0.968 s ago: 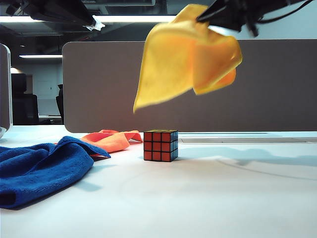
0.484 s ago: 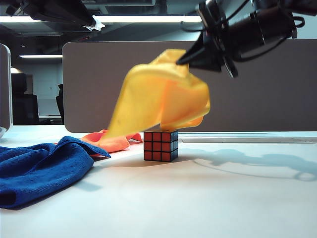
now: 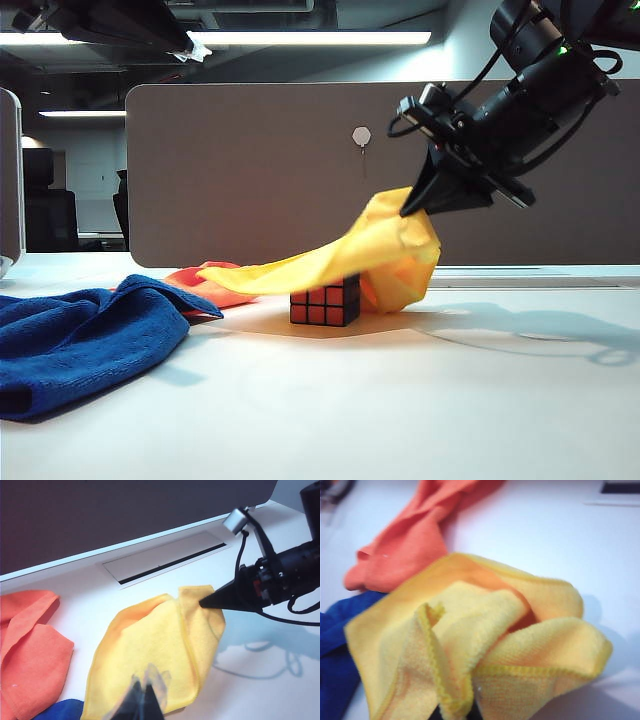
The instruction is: Pick up a rag that is the same color as the top surface of the Rubik's Cube and cover the cube with it.
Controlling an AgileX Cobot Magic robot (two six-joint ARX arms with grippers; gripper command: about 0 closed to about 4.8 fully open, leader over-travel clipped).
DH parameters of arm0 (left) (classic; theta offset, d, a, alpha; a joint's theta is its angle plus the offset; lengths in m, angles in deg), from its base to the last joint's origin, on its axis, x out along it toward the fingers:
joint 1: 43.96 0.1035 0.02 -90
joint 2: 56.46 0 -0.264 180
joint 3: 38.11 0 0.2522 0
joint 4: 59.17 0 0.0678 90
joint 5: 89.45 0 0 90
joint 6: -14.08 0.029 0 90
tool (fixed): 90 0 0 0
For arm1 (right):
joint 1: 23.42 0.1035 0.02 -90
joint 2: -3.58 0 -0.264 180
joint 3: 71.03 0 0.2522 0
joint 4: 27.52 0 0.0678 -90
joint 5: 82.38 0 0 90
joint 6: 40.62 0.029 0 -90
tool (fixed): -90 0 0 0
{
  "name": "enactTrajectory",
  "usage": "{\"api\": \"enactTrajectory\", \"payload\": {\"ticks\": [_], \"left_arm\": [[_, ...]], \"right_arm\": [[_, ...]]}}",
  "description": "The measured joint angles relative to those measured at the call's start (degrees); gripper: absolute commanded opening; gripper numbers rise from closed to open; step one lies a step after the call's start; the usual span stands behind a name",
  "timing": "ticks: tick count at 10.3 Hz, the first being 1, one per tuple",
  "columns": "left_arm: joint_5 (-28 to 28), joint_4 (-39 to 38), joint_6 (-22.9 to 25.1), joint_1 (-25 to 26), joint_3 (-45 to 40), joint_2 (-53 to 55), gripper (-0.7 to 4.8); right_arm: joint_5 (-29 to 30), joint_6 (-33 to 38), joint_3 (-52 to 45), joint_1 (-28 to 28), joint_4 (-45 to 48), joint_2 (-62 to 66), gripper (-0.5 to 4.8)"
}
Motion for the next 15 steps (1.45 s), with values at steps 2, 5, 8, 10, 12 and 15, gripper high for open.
{"api": "enactTrajectory", "payload": {"ticks": [2, 5, 8, 10, 12, 15], "left_arm": [[0.0, 0.0, 0.0, 0.0, 0.0, 0.0, -0.05], [0.0, 0.0, 0.0, 0.0, 0.0, 0.0, -0.05], [0.0, 0.0, -0.2, 0.0, 0.0, 0.0, -0.05], [0.0, 0.0, -0.2, 0.0, 0.0, 0.0, -0.05], [0.0, 0.0, -0.2, 0.0, 0.0, 0.0, -0.05], [0.0, 0.0, -0.2, 0.0, 0.0, 0.0, -0.05]], "right_arm": [[-1.0, -0.1, 0.0, 0.0, -4.6, 0.0, 1.99], [-1.0, -0.1, 0.0, 0.0, -6.3, 0.0, 3.74], [-0.9, -0.1, 0.0, 0.0, -0.5, -0.6, 3.73], [-0.8, 0.0, 0.0, 0.0, 5.2, -3.4, 3.73], [-0.8, 0.1, 0.1, 0.0, 7.4, -6.8, 3.73], [-1.0, 0.0, 0.0, 0.0, 2.7, -8.6, 3.49]]}}
